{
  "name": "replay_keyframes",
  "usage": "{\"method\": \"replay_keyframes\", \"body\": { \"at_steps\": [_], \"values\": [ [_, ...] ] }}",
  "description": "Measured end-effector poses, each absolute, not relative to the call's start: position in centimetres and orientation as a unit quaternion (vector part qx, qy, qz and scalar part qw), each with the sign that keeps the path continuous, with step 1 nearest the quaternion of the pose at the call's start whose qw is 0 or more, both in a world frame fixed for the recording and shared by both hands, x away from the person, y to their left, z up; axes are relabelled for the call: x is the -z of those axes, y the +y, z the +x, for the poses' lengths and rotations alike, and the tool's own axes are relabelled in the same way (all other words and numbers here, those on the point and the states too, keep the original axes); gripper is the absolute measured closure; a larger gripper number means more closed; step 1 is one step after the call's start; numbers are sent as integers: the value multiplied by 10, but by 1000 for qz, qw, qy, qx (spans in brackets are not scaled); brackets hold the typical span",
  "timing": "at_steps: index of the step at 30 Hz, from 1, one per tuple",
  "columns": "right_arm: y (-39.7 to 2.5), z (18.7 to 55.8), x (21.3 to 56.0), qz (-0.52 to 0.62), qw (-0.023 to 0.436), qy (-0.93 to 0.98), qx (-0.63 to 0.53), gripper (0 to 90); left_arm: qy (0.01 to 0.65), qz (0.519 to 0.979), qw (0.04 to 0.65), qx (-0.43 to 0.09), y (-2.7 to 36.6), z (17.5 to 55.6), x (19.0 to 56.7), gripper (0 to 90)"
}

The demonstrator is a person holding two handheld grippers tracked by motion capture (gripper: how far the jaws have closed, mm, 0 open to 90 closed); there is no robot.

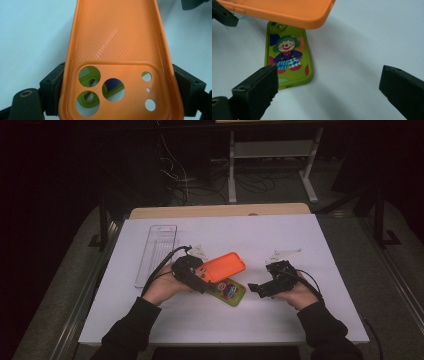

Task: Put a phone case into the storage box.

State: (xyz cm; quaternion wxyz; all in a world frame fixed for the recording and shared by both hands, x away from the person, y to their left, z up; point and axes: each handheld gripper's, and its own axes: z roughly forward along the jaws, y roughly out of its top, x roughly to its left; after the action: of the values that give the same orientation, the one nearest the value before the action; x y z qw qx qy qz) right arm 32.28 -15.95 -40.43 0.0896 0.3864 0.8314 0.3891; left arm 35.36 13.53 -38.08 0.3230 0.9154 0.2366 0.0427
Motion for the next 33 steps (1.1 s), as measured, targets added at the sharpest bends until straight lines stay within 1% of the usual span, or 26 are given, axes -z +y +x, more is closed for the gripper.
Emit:
{"method": "replay_keyframes", "body": {
  "at_steps": [2,4,5,7,9,10,12,15,24,26,28,33],
  "values": [
    [-162,320,408,397,87,820,-403,15,241,915,319,-45,136,354,381,154],
    [-163,317,411,404,92,813,-410,19,258,907,328,-47,134,353,382,154],
    [-163,316,412,408,94,812,-407,19,247,914,316,-51,136,354,380,154],
    [-162,315,414,413,95,810,-406,19,249,913,320,-47,136,354,380,154],
    [-161,315,416,415,106,807,-406,19,253,910,325,-48,136,355,380,154],
    [-161,317,417,414,104,809,-404,19,267,902,337,-45,134,353,381,154],
    [-160,317,418,413,103,808,-407,18,258,907,330,-45,135,354,380,154],
    [-159,318,419,408,113,811,-404,17,260,906,330,-44,134,354,380,154],
    [-151,314,421,364,175,831,-382,17,253,911,323,-47,132,353,380,154],
    [-149,313,421,356,181,835,-379,17,253,910,325,-44,132,353,381,154],
    [-148,311,421,334,206,842,-370,17,252,910,325,-42,131,353,381,154],
    [-142,307,421,311,246,845,-360,17,251,912,322,-42,131,353,382,154]
  ]
}}
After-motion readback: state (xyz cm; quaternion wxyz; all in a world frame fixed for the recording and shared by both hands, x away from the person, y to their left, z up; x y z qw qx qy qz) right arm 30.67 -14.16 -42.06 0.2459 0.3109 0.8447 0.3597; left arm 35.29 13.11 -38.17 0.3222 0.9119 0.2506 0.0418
